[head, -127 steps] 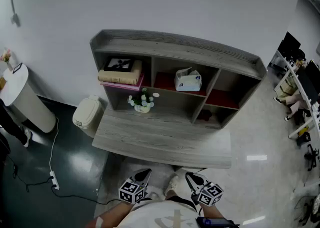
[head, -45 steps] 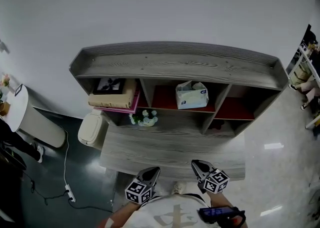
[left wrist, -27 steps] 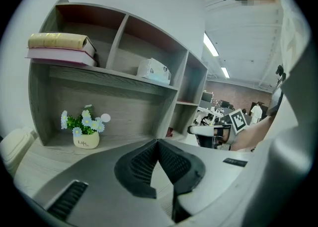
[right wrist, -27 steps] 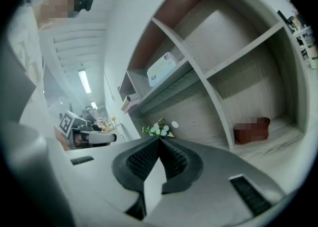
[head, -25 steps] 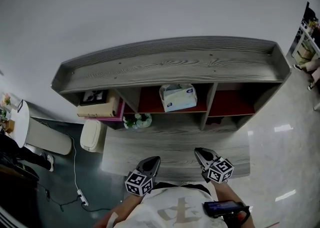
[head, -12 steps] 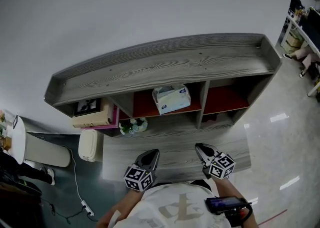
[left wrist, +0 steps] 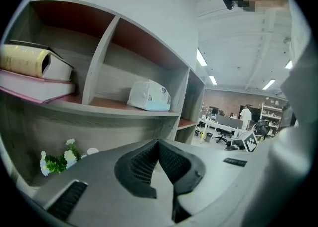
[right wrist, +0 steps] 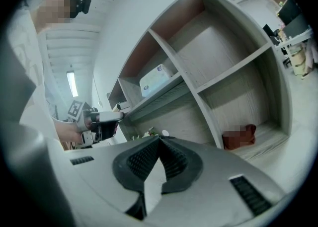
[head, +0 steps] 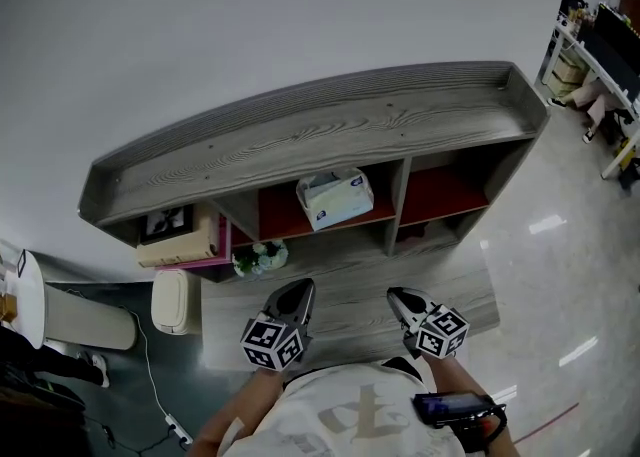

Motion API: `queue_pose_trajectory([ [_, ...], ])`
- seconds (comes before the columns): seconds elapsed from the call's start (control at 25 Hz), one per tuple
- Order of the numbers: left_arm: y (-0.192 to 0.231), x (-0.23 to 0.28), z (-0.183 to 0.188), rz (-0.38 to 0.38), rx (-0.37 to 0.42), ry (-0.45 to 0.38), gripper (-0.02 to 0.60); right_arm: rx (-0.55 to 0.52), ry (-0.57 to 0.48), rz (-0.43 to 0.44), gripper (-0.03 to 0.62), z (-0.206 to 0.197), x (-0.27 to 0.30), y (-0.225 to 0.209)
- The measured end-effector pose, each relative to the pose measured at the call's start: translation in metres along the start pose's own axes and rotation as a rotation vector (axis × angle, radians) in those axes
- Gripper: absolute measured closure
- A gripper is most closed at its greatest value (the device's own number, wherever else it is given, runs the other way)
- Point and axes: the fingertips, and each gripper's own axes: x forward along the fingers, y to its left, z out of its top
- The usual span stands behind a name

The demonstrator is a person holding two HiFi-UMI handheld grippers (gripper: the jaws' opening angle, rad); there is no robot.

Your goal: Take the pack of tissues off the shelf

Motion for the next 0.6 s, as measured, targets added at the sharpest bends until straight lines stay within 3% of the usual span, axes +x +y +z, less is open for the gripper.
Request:
queue_pose_trajectory([
  [0.6, 0.012, 0.021, 0.065, 0.074, 0.095, -0.078, 0.578, 0.020, 0.007, -0.006, 0.589, -0.011, -0.001, 0.001],
])
